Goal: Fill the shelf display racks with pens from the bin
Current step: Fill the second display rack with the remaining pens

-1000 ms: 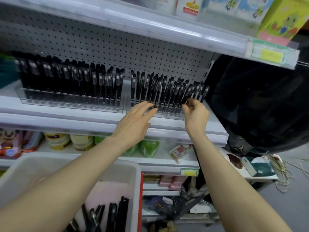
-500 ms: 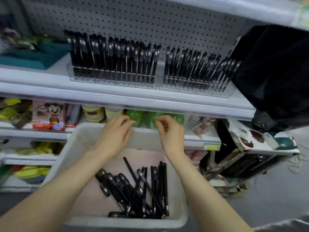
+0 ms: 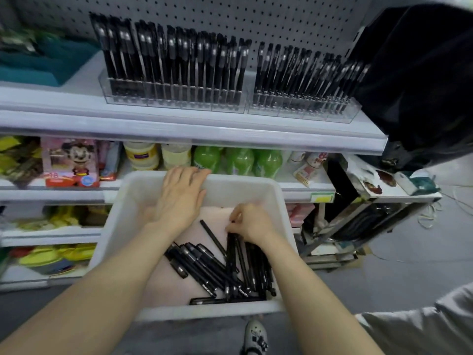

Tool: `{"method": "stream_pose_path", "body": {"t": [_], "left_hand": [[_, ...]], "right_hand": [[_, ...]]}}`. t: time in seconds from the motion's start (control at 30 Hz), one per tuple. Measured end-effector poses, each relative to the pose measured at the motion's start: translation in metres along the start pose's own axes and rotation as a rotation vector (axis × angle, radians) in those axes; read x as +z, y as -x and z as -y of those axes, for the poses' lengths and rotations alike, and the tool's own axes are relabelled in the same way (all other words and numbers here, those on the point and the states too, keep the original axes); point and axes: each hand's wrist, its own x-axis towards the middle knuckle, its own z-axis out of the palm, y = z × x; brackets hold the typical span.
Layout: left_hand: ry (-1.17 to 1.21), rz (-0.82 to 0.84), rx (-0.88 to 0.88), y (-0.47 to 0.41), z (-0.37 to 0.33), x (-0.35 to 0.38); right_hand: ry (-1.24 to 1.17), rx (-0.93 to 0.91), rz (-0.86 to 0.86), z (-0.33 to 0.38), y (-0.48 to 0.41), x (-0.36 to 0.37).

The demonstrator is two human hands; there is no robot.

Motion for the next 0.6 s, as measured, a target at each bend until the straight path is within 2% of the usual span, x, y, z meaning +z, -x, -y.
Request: {"method": "stream_pose_path", "body": {"t": [0.1, 0.23, 0.4, 0.6], "left_hand": [[0.014, -0.002, -0.013, 0.0, -0.002, 0.0], [0.038, -0.003, -0.024, 0.0, -0.003, -0.001], [0.019, 0.011, -0.073, -0.004, -0.004, 0.0], [-0.035, 0.119, -0.193, -0.038, -0.017, -0.015]], "right_hand": [[-0.239, -0.065, -0.143, 0.001, -0.001, -0.001], [-0.589, -0.047, -0.159, 0.0, -0.003, -0.004], [-0.74, -0.038, -0.083, 0.0, -0.004, -0.013], [-0.81, -0.198, -0.117, 0.0, -0.005, -0.062]]}}
